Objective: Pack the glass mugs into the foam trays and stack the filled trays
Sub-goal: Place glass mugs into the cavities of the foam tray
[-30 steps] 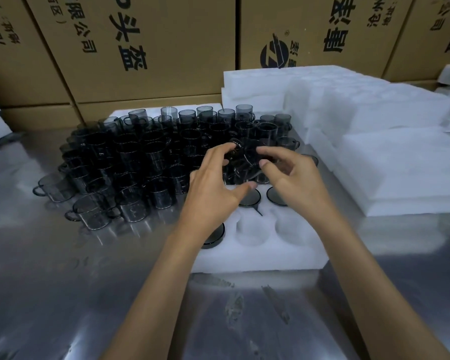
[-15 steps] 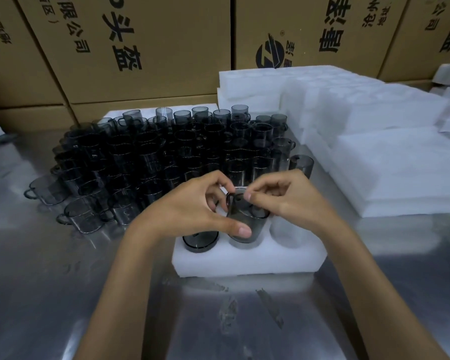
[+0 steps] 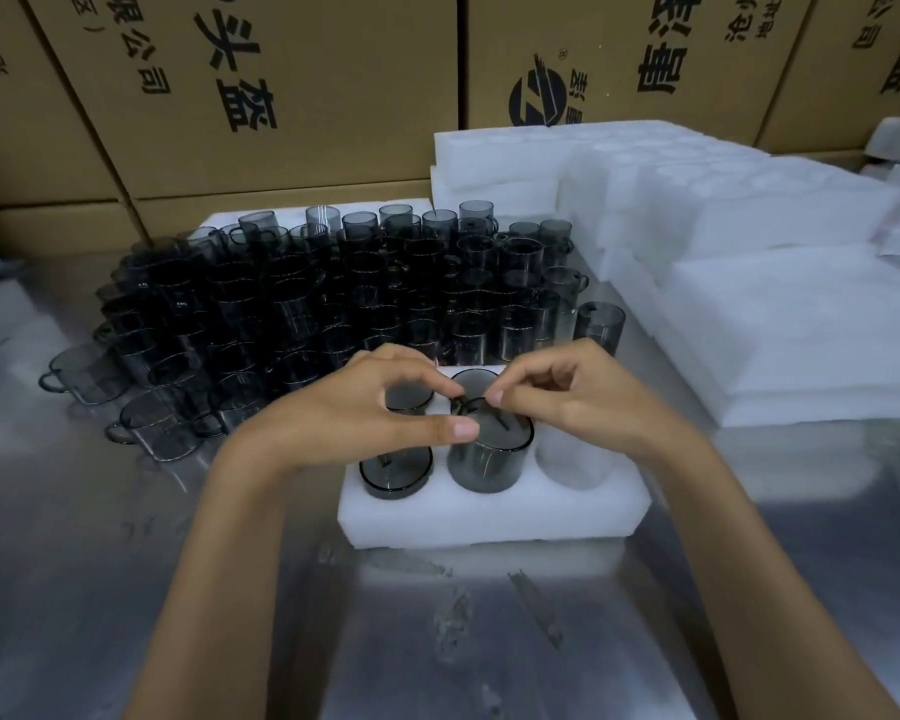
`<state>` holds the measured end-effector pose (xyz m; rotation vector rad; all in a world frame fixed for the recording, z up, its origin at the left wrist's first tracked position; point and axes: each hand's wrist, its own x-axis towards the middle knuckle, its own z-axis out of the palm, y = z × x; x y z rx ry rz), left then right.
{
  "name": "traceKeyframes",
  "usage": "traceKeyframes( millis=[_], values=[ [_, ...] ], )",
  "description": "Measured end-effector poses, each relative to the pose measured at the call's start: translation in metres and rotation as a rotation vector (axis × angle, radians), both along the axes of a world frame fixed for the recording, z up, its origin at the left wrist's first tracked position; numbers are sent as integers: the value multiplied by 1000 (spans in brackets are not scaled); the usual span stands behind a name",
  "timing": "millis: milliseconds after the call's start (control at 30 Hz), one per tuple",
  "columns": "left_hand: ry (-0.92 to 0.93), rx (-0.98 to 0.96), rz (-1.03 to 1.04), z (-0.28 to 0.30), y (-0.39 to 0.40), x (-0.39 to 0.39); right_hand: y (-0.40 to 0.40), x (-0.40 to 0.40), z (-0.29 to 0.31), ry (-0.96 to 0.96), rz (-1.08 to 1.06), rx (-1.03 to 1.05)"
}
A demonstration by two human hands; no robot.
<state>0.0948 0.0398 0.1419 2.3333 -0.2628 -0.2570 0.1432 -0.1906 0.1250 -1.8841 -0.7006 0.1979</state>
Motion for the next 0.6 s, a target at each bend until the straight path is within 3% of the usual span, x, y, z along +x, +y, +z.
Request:
traceKeyframes(
  millis=[167, 300, 600],
  values=[
    [74, -1, -53, 0, 0, 0, -6, 1, 1, -65, 19, -68],
    [133, 7, -60, -1, 4, -1, -7, 3, -4, -133, -61, -283],
    [162, 30, -61, -3, 0, -1, -11, 5, -3, -59, -75, -376]
  ],
)
